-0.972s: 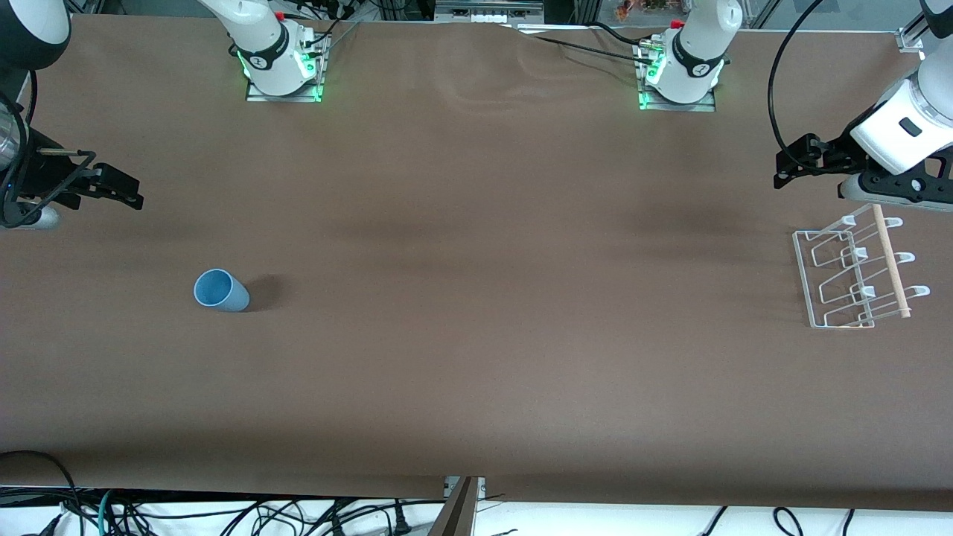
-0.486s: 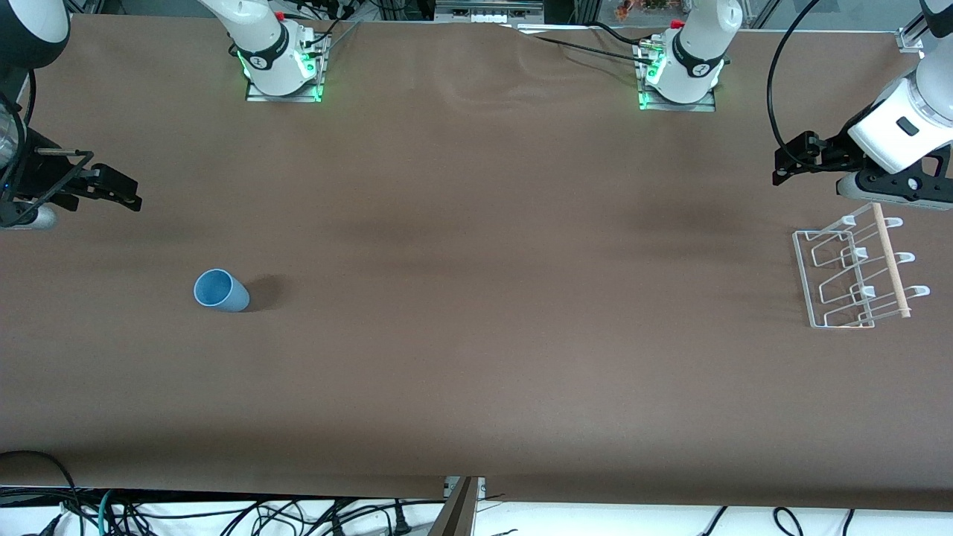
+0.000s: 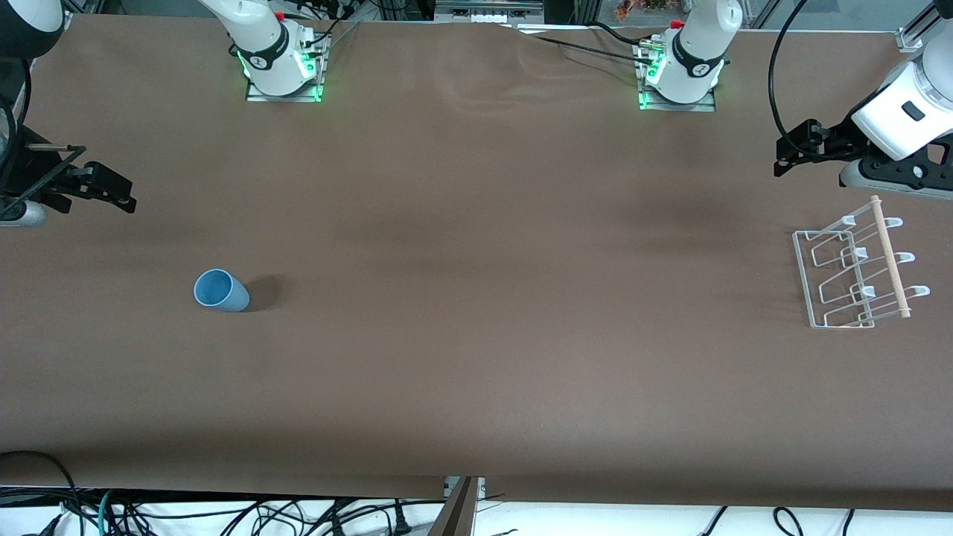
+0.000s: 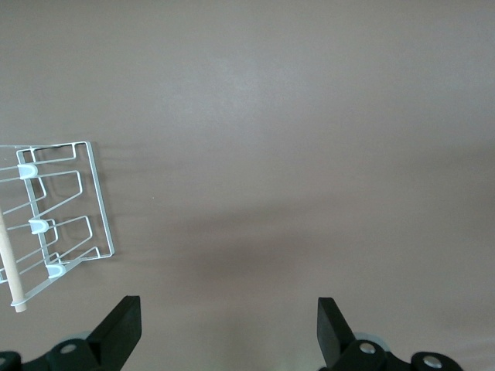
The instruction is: Transfer cup to left arm and place on rack
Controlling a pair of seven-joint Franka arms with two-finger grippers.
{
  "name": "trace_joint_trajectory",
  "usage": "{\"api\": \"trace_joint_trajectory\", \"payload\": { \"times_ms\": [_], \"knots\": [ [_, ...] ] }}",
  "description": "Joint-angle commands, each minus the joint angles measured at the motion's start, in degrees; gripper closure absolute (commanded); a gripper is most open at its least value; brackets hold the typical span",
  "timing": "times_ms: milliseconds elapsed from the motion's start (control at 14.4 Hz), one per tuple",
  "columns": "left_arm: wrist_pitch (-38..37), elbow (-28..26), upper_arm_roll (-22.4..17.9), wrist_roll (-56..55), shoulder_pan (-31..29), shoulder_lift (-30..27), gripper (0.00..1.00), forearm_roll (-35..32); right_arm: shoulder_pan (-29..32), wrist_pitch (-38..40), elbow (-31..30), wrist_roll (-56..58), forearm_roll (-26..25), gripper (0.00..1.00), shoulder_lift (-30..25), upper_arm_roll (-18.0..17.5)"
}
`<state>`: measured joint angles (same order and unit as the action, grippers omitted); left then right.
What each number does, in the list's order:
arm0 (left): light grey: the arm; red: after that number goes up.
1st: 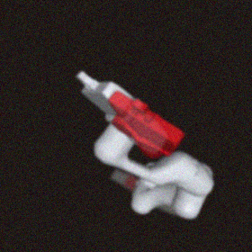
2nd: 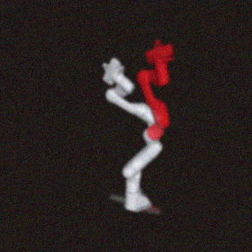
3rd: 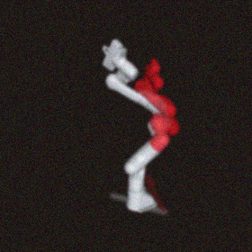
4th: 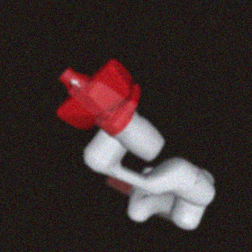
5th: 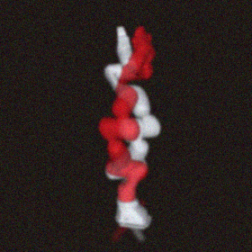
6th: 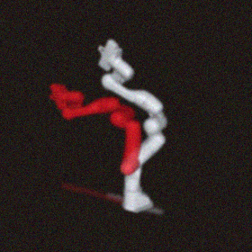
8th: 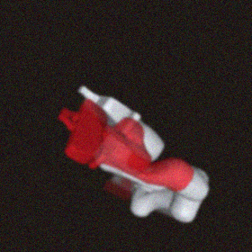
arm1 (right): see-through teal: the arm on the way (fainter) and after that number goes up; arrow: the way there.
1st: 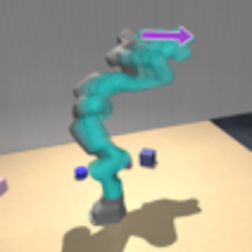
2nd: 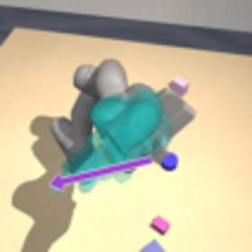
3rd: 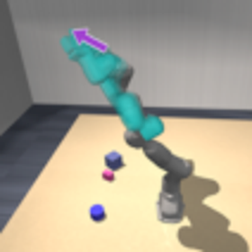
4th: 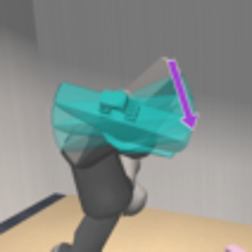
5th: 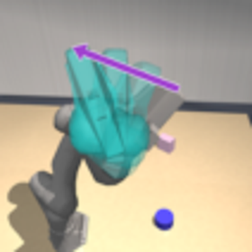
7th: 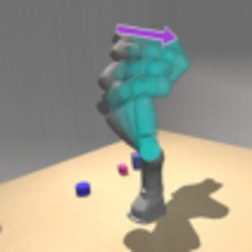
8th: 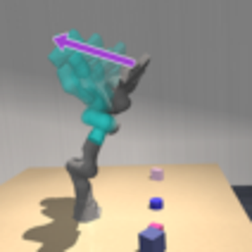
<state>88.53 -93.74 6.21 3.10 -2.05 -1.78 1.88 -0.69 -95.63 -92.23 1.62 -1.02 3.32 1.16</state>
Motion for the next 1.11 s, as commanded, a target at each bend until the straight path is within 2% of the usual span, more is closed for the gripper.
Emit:
{"api": "trace_joint_trajectory", "payload": {
  "times_ms": [0, 1042],
  "knots": [
    [-1.5, 1.0, 0.1, 0.2, 0.3, -0.1, 0.00, 0.5, 0.2, 1.8, 0.6, -0.7, -0.2, 0.00, 0.1, -0.4],
    [-3.3, 0.9, 0.3, 0.2, 0.3, -0.1, 0.00, 0.5, -0.5, 1.9, 0.2, -1.5, 0.0, 0.00, 0.8, -0.5]
  ]
}}
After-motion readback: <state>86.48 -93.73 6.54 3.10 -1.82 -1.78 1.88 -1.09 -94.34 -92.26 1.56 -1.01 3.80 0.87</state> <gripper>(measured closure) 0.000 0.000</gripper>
